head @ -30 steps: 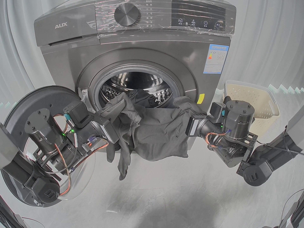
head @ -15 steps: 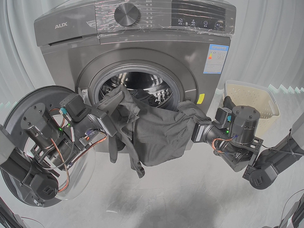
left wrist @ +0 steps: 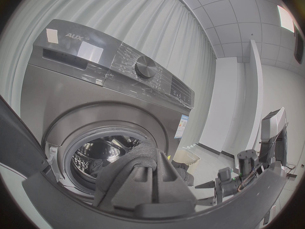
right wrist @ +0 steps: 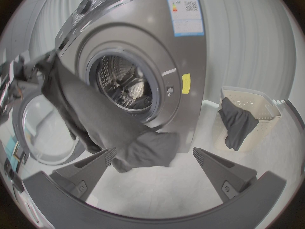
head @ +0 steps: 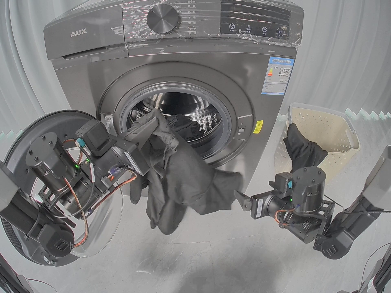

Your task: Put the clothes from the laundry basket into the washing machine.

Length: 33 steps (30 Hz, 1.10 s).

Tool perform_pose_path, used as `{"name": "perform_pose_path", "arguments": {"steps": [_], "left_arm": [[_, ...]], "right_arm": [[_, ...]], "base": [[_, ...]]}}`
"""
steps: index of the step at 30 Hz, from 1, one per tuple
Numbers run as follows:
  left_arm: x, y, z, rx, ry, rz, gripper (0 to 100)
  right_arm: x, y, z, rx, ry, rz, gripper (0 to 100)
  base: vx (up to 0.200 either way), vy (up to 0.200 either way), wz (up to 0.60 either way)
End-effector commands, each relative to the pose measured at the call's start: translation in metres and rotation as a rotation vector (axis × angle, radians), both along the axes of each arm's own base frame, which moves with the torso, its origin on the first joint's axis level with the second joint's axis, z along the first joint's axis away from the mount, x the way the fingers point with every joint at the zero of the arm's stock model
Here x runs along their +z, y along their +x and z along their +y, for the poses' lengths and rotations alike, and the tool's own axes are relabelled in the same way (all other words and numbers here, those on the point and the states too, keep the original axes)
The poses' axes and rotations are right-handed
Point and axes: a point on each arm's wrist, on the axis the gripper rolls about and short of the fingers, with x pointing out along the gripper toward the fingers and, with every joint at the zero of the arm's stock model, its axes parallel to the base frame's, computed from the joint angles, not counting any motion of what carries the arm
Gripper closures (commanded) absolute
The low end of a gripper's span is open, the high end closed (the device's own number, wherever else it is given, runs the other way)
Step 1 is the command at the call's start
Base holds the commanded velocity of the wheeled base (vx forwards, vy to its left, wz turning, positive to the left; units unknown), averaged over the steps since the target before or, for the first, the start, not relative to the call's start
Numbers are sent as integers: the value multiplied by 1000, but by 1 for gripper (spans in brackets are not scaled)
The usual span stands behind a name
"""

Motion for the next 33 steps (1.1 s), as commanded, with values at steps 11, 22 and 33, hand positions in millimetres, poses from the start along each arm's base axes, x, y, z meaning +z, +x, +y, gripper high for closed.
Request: {"name": "perform_pose_path", "arguments": {"steps": [11,22,33], "left_arm": [[-2,-1,0,1,4,5,100],[-2,2,-1,11,-1,6,100],[-2,3,-1,12,-3,6,100]], "right_arm": [[-55,7,30,149,-40,-53,0],[-53,4,53,216,-4,-122,0],[-65,17,74,234,-4,-152,0]], "base": [[0,0,0],[0,0,0],[0,0,0]]}}
